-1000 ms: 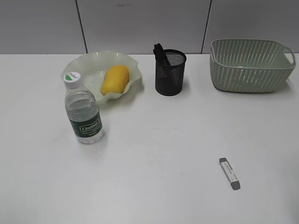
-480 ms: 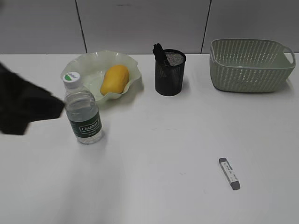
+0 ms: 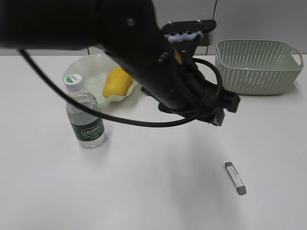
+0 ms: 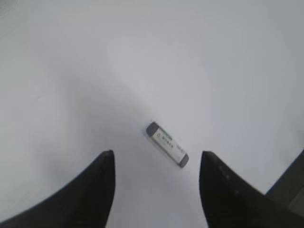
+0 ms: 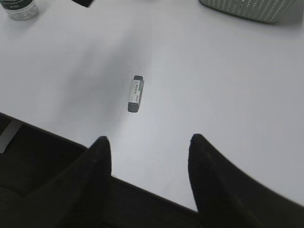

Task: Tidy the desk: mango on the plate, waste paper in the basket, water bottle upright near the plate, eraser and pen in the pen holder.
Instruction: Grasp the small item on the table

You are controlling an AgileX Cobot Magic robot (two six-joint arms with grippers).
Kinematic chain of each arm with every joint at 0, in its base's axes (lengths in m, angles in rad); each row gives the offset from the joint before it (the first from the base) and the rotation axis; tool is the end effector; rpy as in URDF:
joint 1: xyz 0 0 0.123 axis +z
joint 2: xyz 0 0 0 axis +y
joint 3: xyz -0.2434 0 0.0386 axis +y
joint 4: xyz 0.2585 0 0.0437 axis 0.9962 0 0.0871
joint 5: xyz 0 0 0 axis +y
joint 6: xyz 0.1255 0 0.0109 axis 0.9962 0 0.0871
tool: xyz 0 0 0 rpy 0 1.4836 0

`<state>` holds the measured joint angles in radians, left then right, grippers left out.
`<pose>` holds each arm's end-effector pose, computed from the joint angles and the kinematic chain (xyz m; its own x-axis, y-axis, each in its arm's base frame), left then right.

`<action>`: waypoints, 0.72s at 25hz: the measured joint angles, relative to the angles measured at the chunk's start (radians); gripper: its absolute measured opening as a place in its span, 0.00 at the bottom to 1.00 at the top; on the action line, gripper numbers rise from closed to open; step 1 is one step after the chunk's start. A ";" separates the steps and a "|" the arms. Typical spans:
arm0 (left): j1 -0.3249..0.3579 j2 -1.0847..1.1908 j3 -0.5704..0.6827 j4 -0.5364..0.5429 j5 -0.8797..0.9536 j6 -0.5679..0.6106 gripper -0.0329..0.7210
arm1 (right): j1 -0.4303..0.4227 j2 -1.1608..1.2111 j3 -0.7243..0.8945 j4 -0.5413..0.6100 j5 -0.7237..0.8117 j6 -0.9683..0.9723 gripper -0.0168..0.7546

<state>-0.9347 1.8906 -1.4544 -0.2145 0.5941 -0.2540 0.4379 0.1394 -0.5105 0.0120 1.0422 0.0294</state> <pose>0.2495 -0.3632 0.1718 -0.7856 0.3632 -0.5009 0.5634 0.7545 -0.3367 0.0850 0.0412 0.2600 -0.5142 -0.2016 -0.8336 -0.4139 0.9096 0.0353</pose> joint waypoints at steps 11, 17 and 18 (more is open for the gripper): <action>-0.092 0.382 -0.300 0.192 0.158 -0.480 0.60 | 0.000 0.000 0.000 0.000 0.000 0.001 0.57; -0.149 0.462 -0.421 0.308 0.194 -0.711 0.59 | 0.000 0.000 0.000 0.000 0.000 0.000 0.57; -0.153 0.476 -0.442 0.317 0.204 -0.730 0.59 | 0.000 0.000 0.000 0.000 0.000 0.000 0.57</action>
<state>-1.0878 2.3663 -1.8965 0.1024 0.7976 -0.9837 0.4379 0.1394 -0.5105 0.0120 1.0419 0.0294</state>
